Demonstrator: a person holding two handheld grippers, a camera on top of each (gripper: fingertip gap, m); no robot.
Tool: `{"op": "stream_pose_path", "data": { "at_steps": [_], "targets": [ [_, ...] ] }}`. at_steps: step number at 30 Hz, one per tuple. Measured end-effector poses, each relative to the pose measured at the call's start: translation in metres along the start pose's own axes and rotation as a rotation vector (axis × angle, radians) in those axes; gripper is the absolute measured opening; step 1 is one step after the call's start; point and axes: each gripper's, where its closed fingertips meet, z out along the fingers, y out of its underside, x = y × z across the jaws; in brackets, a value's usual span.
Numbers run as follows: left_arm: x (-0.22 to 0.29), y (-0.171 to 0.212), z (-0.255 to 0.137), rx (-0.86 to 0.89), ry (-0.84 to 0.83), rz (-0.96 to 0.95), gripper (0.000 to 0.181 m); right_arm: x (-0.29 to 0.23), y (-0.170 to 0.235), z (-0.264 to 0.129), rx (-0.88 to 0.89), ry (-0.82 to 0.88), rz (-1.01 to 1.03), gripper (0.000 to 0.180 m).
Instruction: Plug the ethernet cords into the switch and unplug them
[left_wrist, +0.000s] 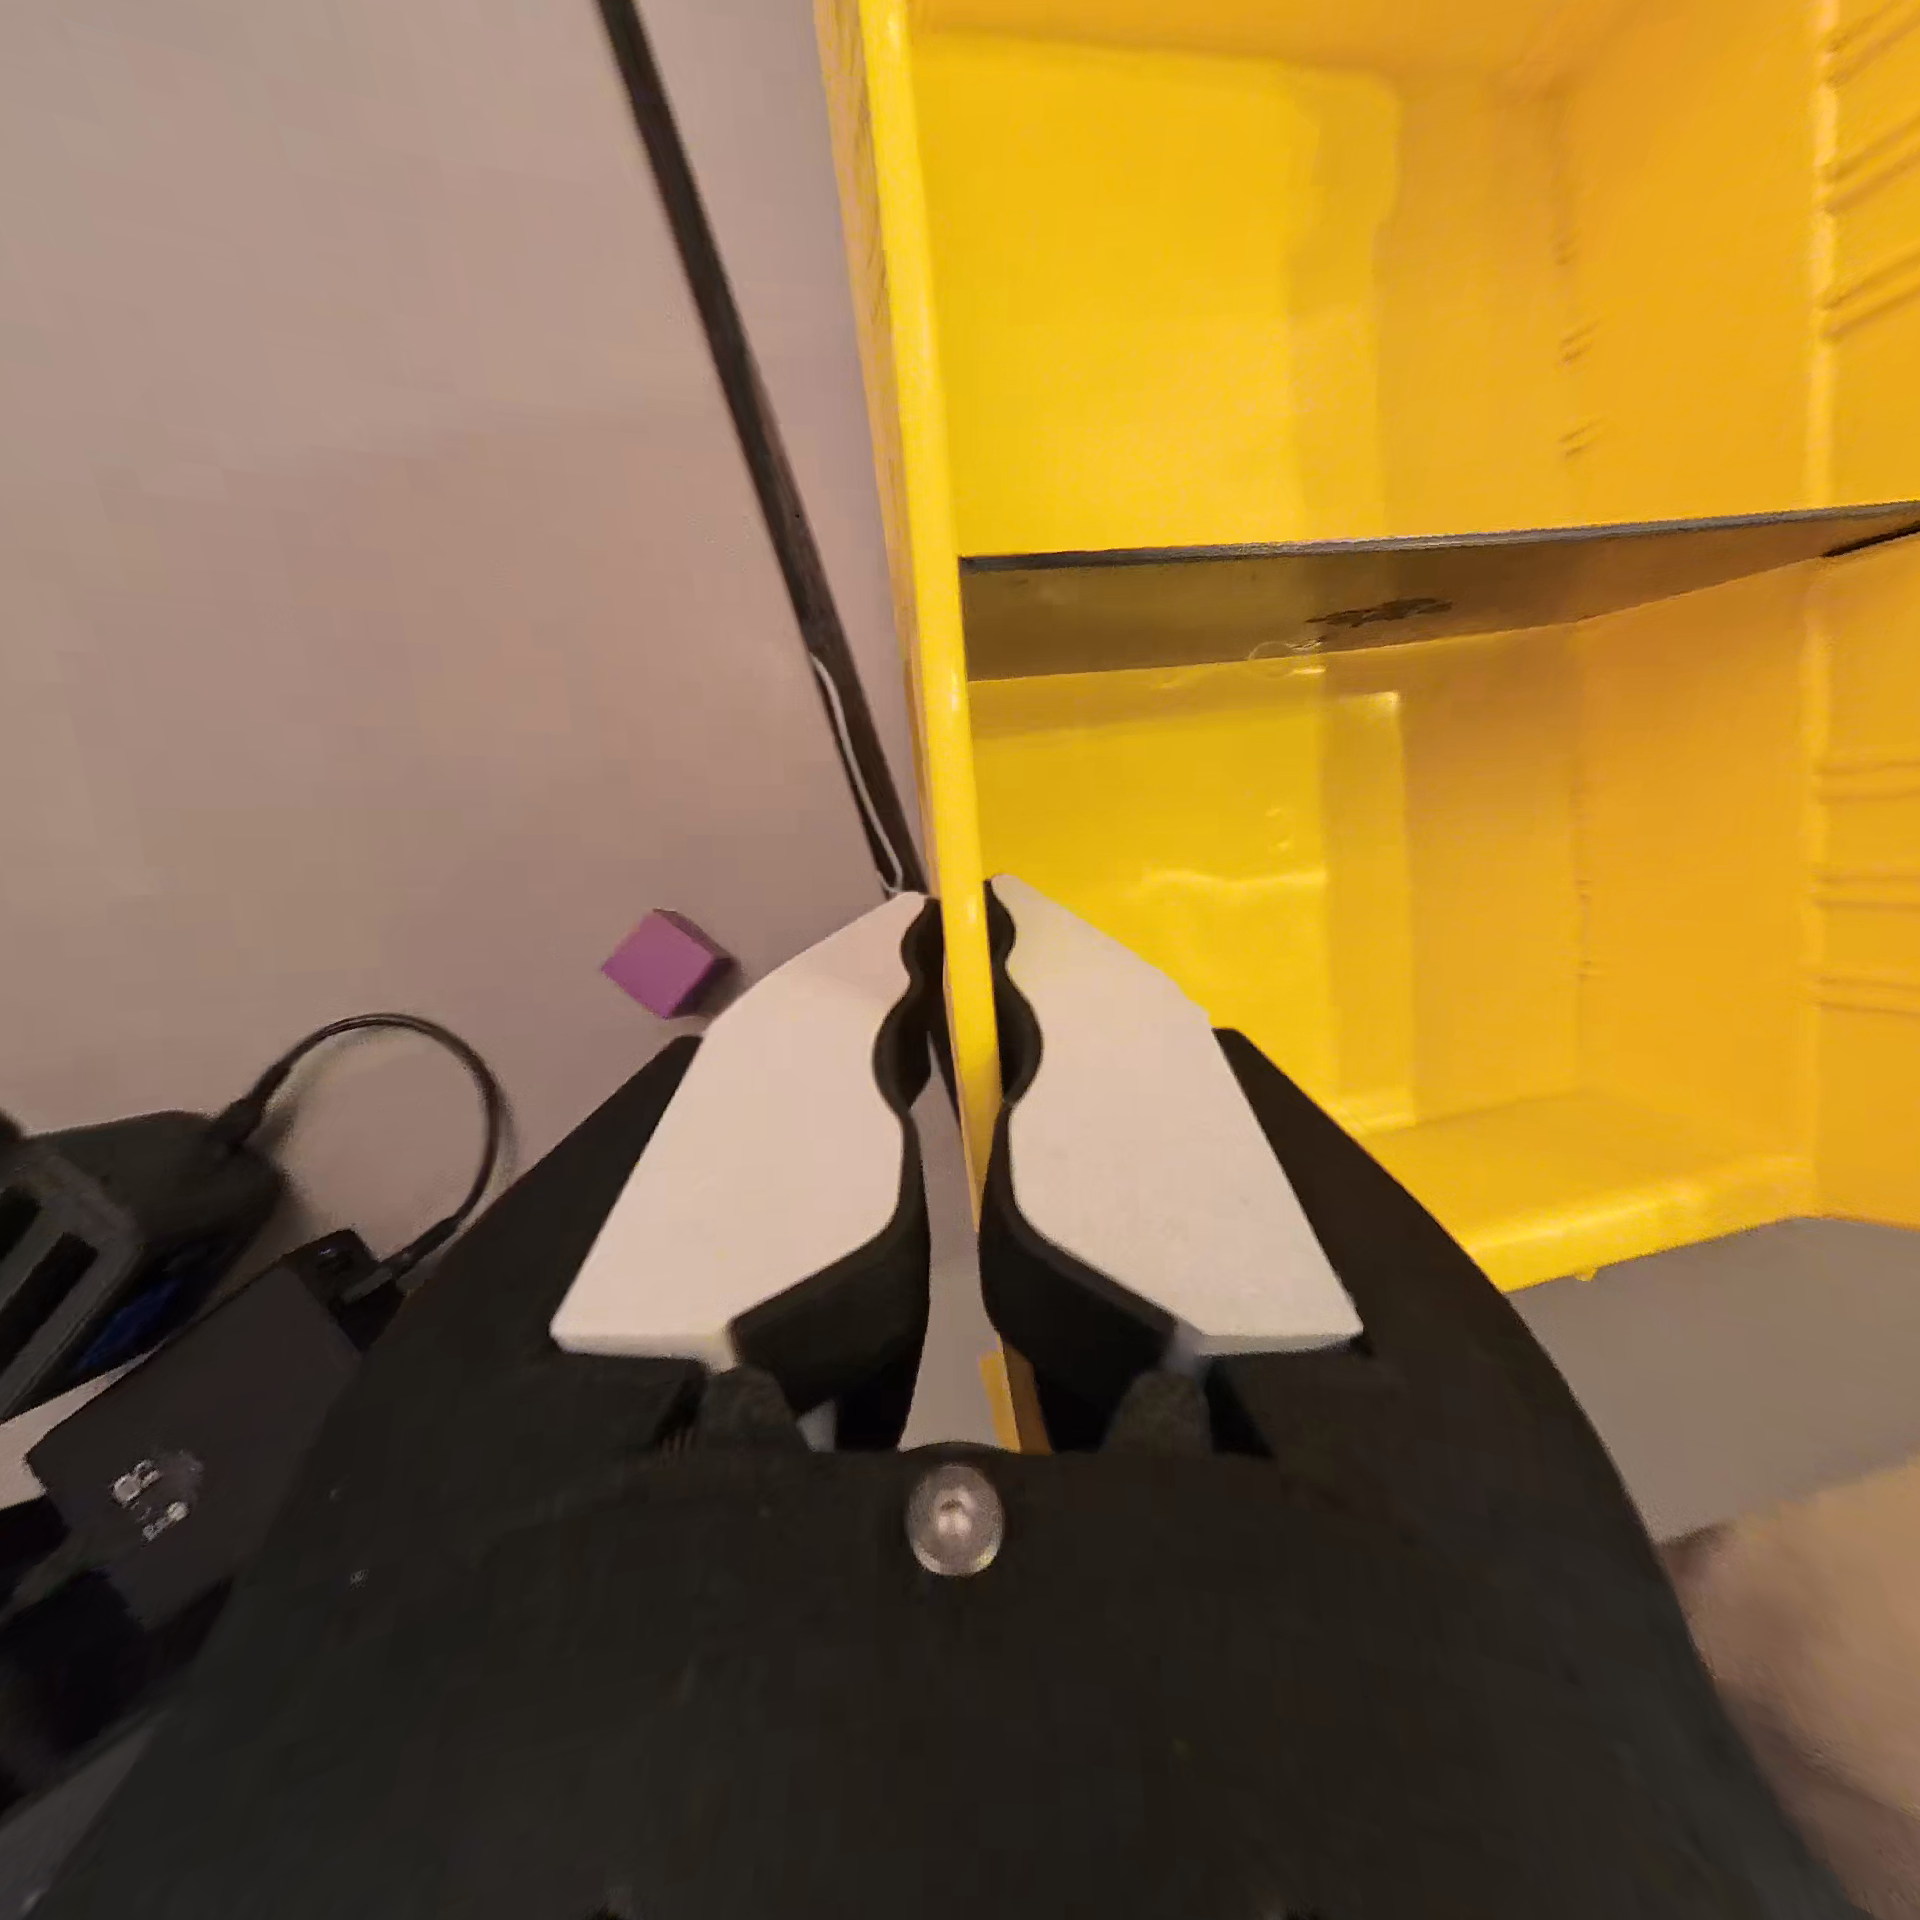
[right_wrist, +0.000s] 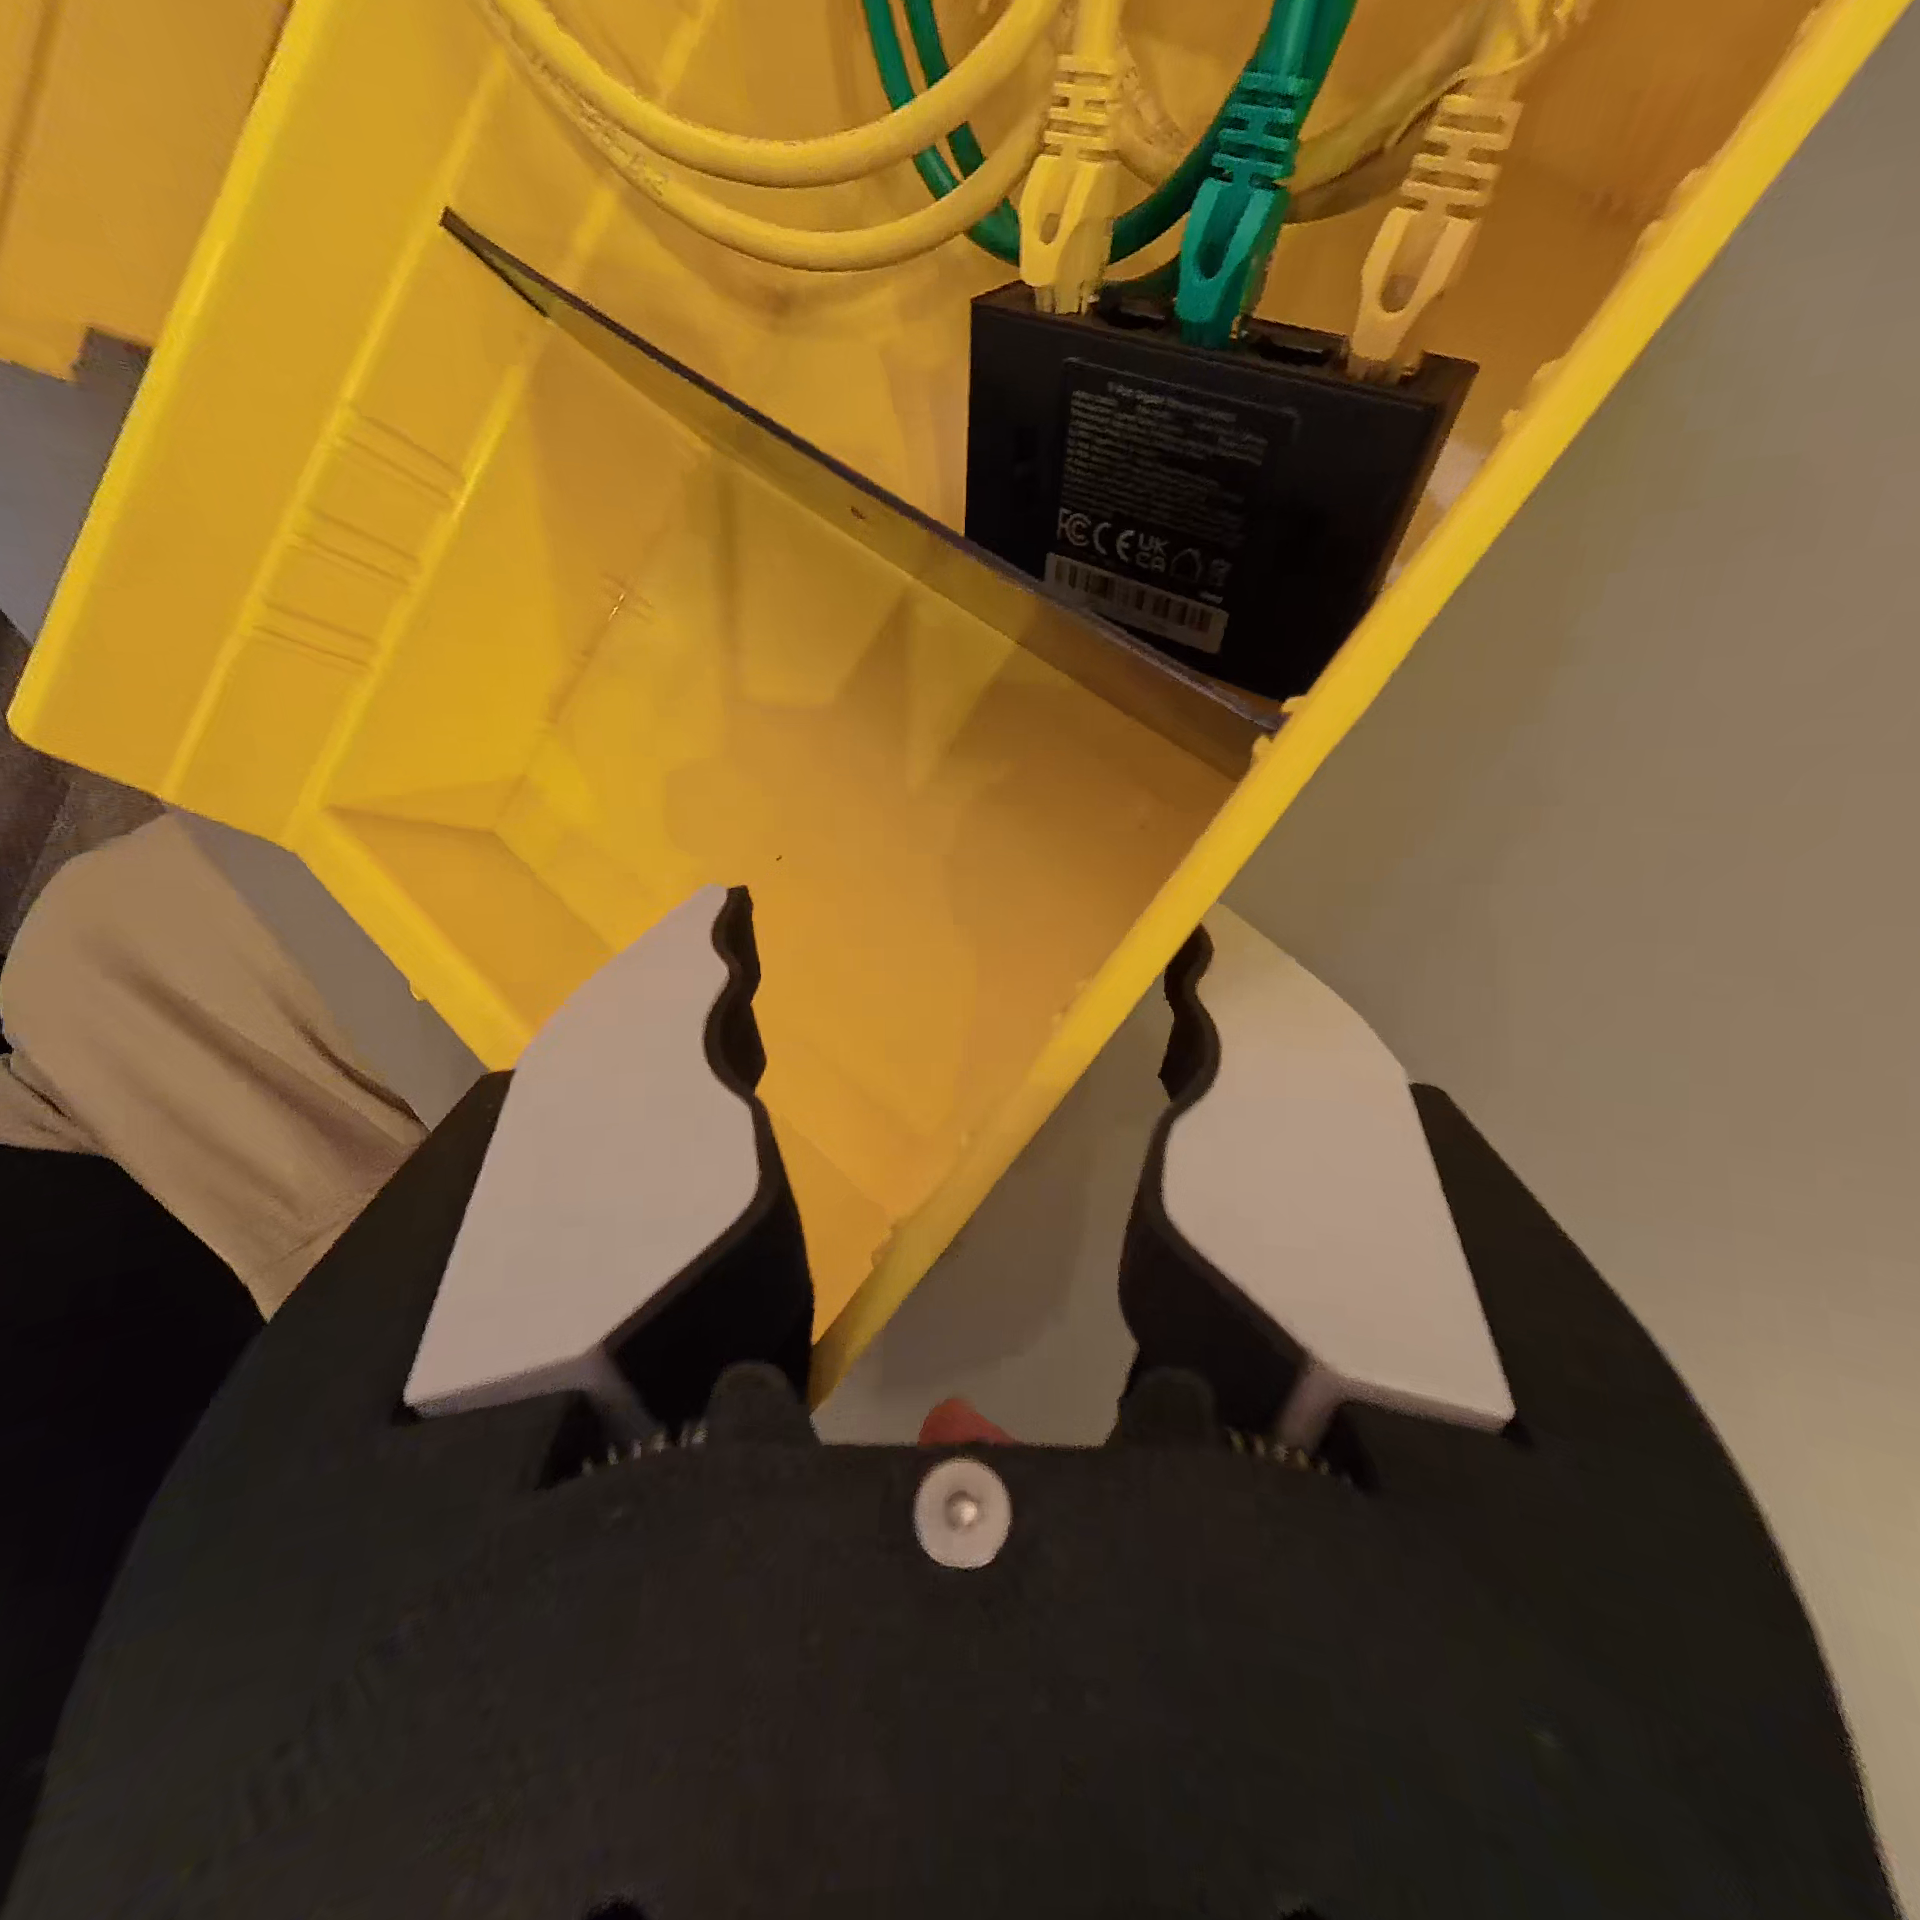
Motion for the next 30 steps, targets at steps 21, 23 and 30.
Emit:
{"op": "stream_pose_path", "data": {
  "at_steps": [21, 23, 30],
  "targets": [
    [0.142, -0.141, -0.182, 0.641, -0.020, 0.206, 0.005, -0.130, -0.090, 0.040, 0.170, -0.223, -0.224, 0.137],
    [0.191, -0.153, -0.166, 0.647, 0.078, 0.254, 0.005, -0.117, -0.097, -0.008, 0.292, -0.225, -0.212, 0.133],
    [0.378, -0.171, -0.060, 0.540, 0.234, 0.495, 0.007, -0.043, -0.058, -0.174, 0.642, -0.097, -0.113, 0.121]
  ]
}}
